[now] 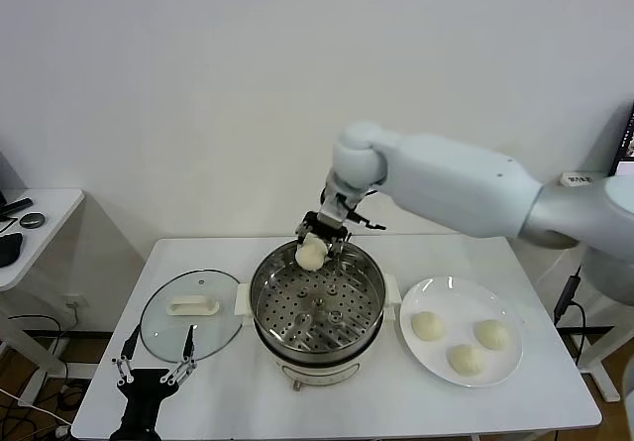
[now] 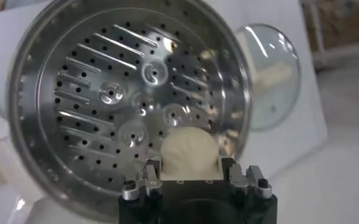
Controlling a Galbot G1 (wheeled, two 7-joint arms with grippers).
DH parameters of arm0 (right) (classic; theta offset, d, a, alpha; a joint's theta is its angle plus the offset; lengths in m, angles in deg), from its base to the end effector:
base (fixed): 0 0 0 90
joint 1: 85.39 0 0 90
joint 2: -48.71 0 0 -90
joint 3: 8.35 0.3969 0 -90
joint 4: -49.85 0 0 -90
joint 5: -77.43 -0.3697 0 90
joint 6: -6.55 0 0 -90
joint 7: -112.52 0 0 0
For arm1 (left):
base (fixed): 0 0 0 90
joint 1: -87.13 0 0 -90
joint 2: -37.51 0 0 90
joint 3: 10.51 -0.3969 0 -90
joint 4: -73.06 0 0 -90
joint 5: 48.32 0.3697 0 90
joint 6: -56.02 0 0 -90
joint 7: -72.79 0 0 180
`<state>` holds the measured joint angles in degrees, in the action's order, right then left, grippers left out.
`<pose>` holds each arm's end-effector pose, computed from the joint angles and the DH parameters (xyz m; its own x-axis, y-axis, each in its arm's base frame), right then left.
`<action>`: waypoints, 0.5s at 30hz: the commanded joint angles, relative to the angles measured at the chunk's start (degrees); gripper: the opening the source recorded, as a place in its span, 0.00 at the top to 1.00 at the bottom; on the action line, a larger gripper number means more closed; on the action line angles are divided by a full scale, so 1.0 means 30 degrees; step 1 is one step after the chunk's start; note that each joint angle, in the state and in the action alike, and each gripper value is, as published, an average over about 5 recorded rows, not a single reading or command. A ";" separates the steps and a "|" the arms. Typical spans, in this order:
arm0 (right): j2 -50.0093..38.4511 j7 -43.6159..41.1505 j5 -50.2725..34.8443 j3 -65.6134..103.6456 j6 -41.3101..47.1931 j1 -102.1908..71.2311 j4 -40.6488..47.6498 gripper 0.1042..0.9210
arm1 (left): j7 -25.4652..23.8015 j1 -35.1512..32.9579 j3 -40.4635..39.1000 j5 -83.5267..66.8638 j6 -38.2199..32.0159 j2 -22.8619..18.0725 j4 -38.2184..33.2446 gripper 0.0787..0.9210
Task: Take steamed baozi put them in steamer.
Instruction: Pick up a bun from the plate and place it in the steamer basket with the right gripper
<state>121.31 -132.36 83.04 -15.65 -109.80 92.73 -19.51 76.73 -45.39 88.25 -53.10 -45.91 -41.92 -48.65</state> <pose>0.6039 0.1698 -0.0638 -0.0889 -0.2461 0.9652 -0.1732 -0.9504 -0.2583 0.1005 0.0842 -0.3504 -0.9967 -0.0665 -0.0455 -0.0728 0.9855 0.1532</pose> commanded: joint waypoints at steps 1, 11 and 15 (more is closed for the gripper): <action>0.1540 0.0479 0.3333 -0.0498 -0.2601 -0.1103 0.1958 0.42 | -0.0003 0.0015 0.0227 -0.0019 0.0009 -0.0001 -0.0007 0.12; 0.1559 0.0690 0.4439 -0.0012 -0.3054 -0.1750 0.2954 0.42 | -0.0019 0.0009 0.0362 -0.0078 -0.0006 -0.0018 0.0058 0.12; 0.1591 0.1076 0.4303 0.0246 -0.3242 -0.2023 0.3490 0.37 | -0.0014 0.0052 0.0344 -0.0088 -0.0007 -0.0024 0.0081 0.12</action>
<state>124.91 -130.12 92.77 -15.30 -117.24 88.12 -12.18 76.69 -45.14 89.13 -53.35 -45.90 -42.06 -48.54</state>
